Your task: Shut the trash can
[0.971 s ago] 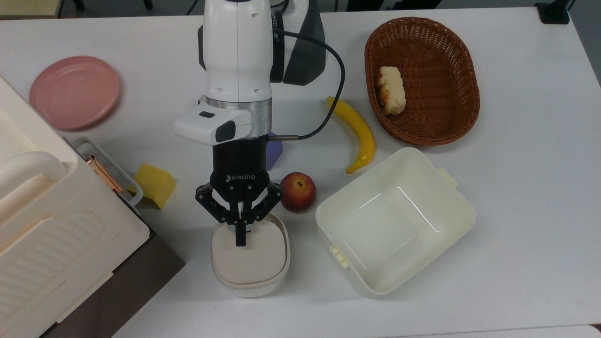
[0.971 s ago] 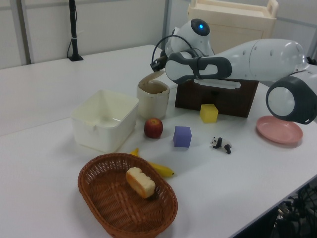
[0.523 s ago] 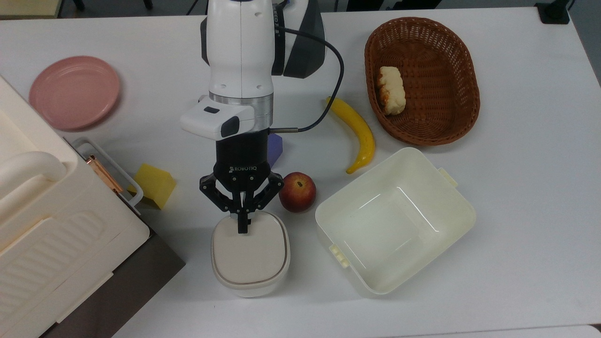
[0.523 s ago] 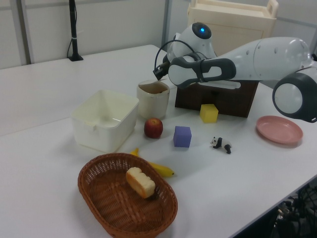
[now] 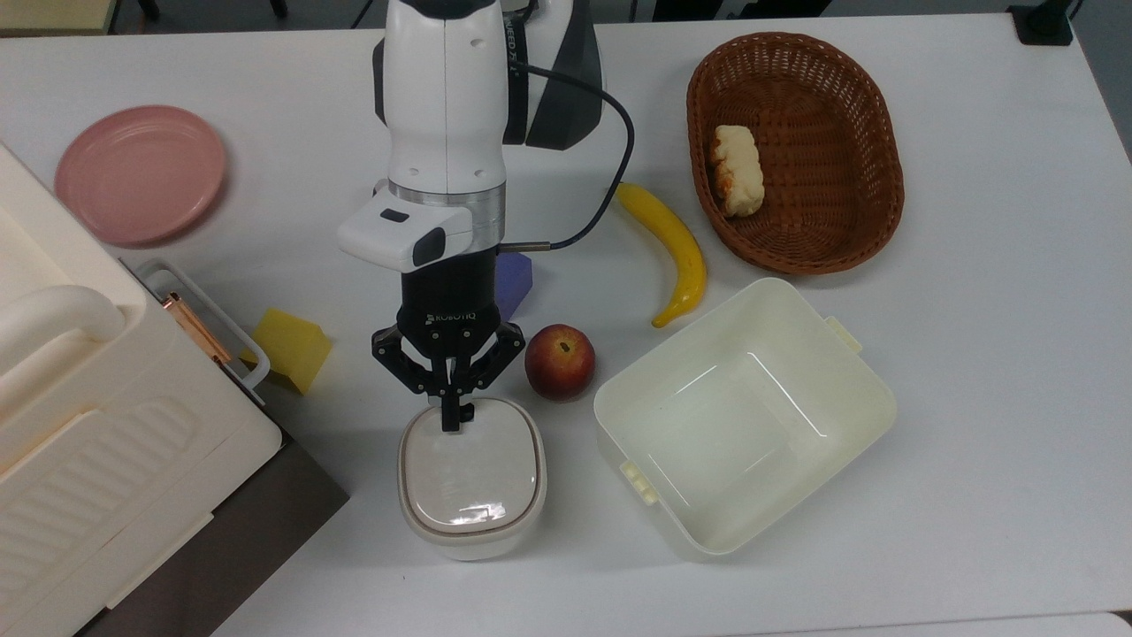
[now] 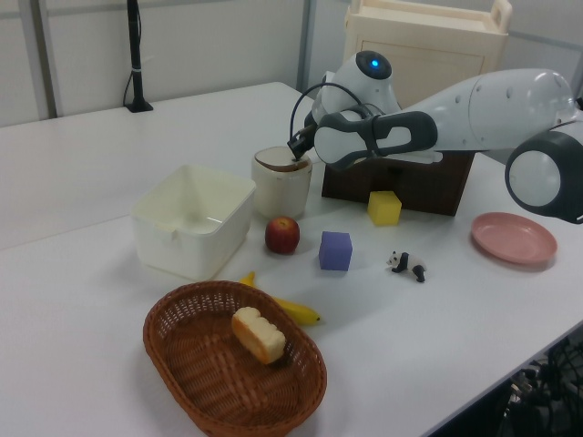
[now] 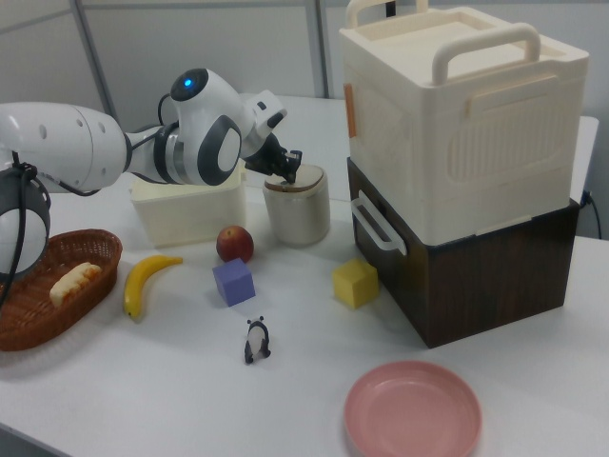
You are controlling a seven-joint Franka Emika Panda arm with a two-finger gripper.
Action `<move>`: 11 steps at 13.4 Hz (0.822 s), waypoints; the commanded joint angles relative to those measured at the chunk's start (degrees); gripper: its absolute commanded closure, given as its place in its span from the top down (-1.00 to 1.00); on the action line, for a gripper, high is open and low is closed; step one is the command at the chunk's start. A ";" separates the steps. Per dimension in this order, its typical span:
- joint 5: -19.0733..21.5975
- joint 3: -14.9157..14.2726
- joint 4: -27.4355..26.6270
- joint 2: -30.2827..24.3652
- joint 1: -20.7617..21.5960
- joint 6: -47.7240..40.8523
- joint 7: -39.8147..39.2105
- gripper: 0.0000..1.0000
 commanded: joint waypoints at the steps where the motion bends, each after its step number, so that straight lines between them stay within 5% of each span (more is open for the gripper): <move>1: -0.63 0.64 -5.49 -3.87 -0.26 0.52 -1.03 -1.00; 11: -1.42 0.46 -4.36 -0.09 0.09 0.69 -0.85 -1.00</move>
